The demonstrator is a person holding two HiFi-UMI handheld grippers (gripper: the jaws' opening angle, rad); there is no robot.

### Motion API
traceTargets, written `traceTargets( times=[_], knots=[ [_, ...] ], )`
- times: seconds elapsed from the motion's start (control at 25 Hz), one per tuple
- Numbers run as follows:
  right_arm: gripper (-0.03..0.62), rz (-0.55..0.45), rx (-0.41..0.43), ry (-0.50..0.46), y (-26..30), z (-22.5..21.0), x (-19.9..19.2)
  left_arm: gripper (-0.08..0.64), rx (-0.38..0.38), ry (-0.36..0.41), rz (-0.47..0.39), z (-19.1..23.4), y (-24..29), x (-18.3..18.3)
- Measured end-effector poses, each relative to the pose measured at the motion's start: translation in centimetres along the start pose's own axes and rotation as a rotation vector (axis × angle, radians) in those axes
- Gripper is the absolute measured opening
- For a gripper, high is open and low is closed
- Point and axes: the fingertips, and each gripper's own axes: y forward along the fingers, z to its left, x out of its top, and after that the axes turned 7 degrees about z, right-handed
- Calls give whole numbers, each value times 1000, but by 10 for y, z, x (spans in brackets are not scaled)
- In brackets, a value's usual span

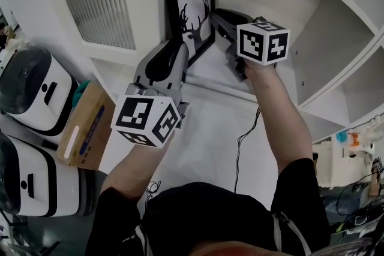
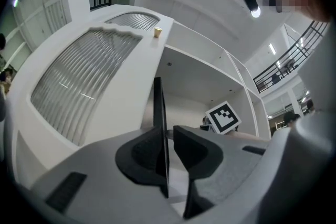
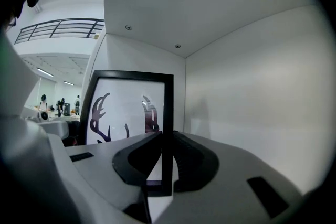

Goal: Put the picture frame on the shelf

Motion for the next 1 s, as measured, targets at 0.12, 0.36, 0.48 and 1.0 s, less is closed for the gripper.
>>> traceTargets(
  times=[0.12,0.36,0.48,1.0],
  knots=[
    [74,-5,-9,-2,7,-1,1,77,-10,7,1,0,2,-2],
    [60,-5,-45,3,22,-5,3,72,-37,21,17,-4,13,-6],
    [54,-6,-55,7,28,-6,3,71,-42,27,16,-6,16,-7],
    [49,-116,-62,-35,-7,18,9,71,-53,-20,17,-2,11,-11]
  ],
)
